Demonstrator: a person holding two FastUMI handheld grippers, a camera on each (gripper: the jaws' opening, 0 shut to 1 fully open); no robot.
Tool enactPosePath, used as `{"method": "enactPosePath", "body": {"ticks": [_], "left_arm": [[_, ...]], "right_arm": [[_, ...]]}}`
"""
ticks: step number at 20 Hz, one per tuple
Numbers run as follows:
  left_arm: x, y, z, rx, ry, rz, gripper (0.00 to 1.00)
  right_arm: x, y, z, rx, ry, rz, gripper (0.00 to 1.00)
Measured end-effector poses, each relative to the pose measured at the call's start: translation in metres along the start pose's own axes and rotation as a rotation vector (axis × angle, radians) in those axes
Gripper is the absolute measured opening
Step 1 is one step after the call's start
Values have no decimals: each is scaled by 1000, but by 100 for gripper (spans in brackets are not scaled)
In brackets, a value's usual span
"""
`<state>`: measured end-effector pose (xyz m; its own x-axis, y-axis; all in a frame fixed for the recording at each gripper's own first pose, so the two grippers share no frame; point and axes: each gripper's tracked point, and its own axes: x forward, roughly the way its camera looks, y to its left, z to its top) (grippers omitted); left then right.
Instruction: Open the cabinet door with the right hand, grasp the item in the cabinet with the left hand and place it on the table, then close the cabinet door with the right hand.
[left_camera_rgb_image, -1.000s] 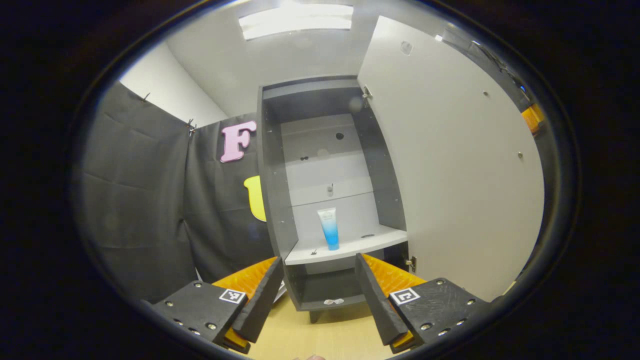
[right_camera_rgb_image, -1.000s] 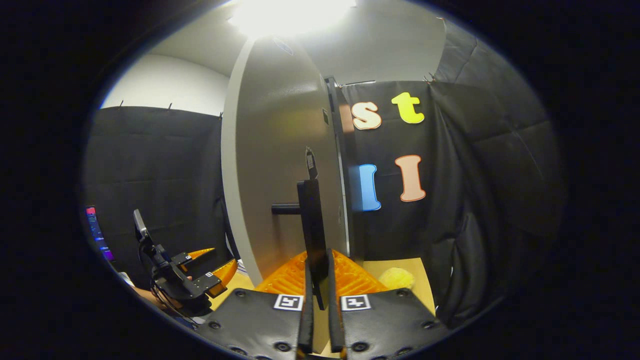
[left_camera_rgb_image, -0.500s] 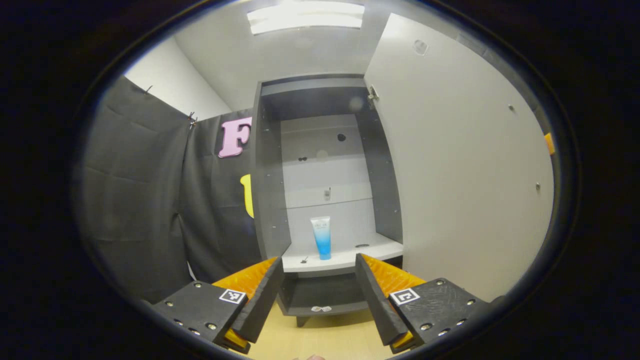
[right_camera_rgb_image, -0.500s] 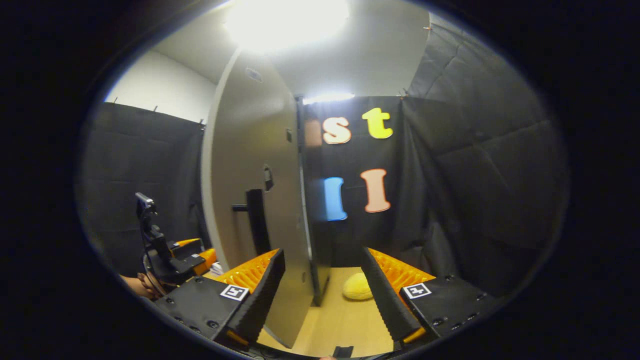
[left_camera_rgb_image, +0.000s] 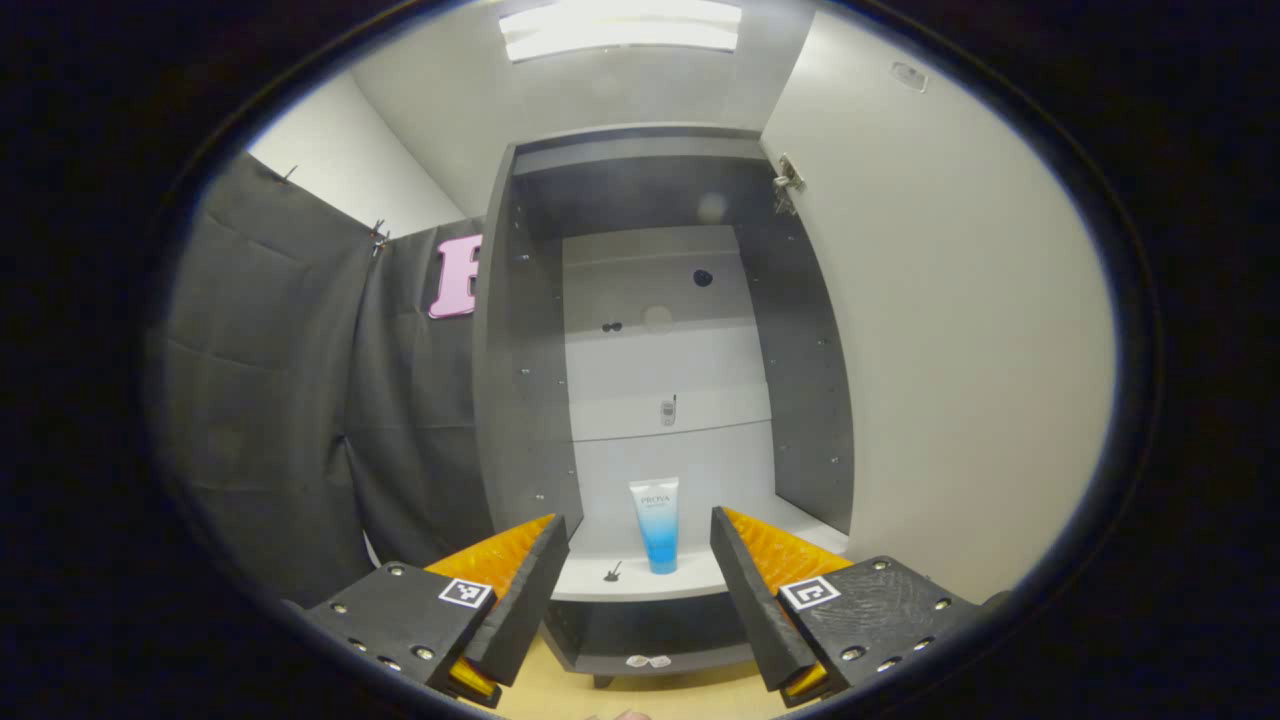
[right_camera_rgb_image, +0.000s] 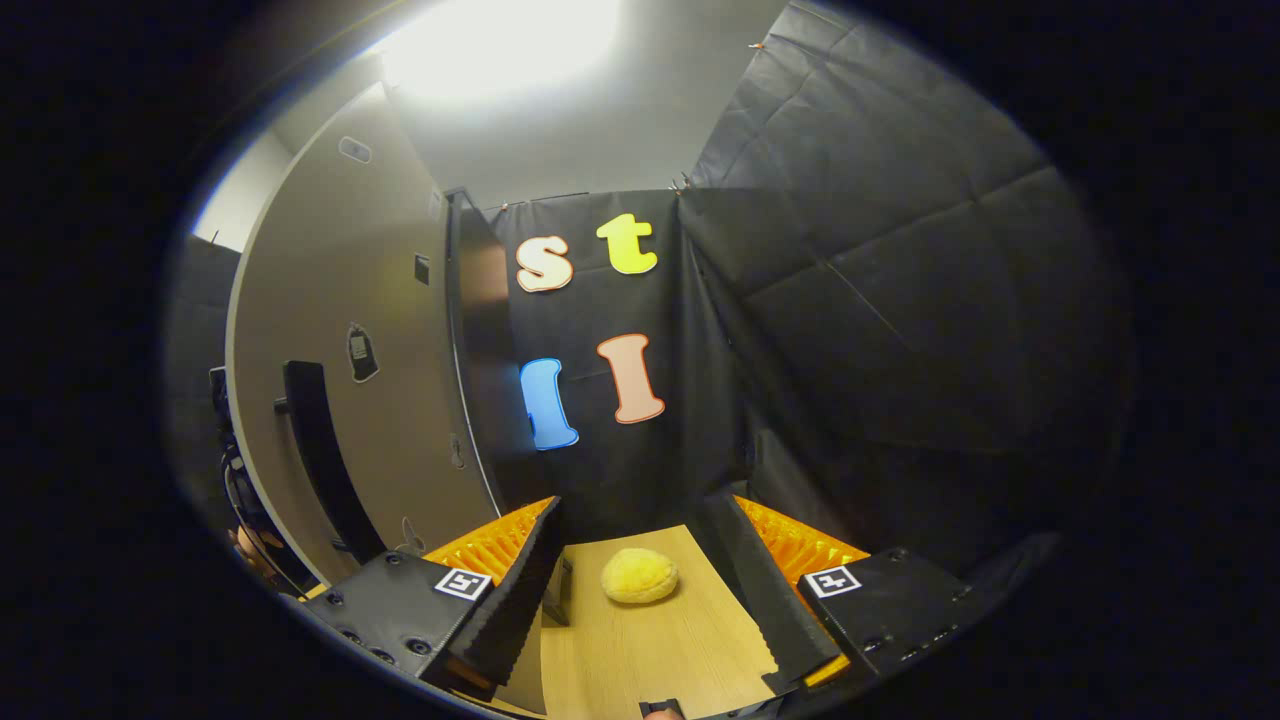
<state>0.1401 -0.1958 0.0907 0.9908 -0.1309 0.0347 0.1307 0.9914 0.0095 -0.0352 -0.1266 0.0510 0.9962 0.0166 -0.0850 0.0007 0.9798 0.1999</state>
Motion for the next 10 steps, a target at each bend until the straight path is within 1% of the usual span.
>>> {"method": "enactPosePath", "body": {"ticks": [1, 2, 3, 4, 8, 9, 10], "left_arm": [[12, 0, -3, -9, 3, -8, 87], [24, -2, -5, -16, 6, -15, 89], [34, -3, -9, -22, 9, -22, 89], [45, -4, -11, -28, 11, -31, 87], [74, -8, -21, -36, 23, -50, 87], [81, -10, -26, -41, 32, -56, 89], [89, -10, -32, -46, 42, -59, 87]], "right_arm": [[9, 1, 0, 2, 5, -21, 98], [13, -4, 0, -4, 5, -49, 98], [20, -8, 0, -8, 5, -80, 98], [20, -11, -1, -9, 5, -103, 98], [23, -13, -3, -13, 14, -167, 98], [24, -16, -5, -18, 16, -188, 98], [24, -17, -5, -20, 19, -205, 98]]}}
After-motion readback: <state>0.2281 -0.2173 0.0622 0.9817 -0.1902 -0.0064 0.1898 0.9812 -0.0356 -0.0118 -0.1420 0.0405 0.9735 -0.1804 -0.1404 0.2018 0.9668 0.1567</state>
